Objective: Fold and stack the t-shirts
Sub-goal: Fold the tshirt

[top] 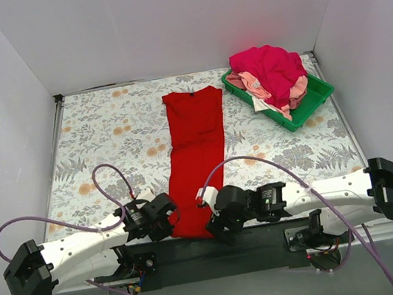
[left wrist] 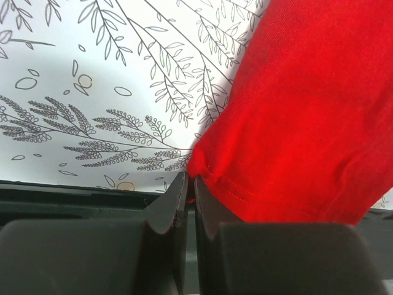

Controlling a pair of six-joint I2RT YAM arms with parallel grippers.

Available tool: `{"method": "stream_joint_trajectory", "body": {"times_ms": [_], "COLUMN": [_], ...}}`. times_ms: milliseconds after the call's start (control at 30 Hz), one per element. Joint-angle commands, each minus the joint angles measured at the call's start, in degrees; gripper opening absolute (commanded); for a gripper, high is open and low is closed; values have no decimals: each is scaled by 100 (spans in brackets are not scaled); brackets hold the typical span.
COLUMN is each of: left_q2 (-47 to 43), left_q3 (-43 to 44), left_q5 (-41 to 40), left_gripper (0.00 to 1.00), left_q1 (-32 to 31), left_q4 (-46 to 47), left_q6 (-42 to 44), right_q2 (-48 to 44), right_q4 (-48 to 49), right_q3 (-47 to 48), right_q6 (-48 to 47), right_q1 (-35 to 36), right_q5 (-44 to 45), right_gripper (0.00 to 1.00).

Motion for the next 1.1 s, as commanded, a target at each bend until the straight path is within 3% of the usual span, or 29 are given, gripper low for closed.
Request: {"method": "stream_joint_trajectory", "body": {"times_ms": [0, 233, 300, 633, 833, 1000, 1067], "left_q2": [-50, -42, -24, -24, -94, -331, -402], "left_q3": [-167, -176, -159, -211, -194, -124, -19], "left_q5": [232, 267, 250, 267, 232, 180, 162], "left_gripper": [0, 0, 0, 0, 0, 0, 0], "left_q1": [11, 11, 11, 11, 11, 20, 20], "left_q4": [-164, -76, -85, -24, -76, -225, -348], "left_q6": [-1239, -1187, -1187, -1239, -1274, -1275, -1222], "right_q2": [251, 541, 585, 884, 998, 605, 367], "right_q4": [393, 569, 656, 833, 771, 334, 131], "right_q3": [21, -31, -66, -207, -251, -251, -234], "right_q6": [40, 259, 286, 576, 752, 1068, 1147], "right_q1": [278, 341, 341, 349, 349, 349, 349], "right_q5": [24, 445, 577, 577, 692, 920, 903], "right_gripper": [84, 71, 61, 59, 36, 2, 1]}}
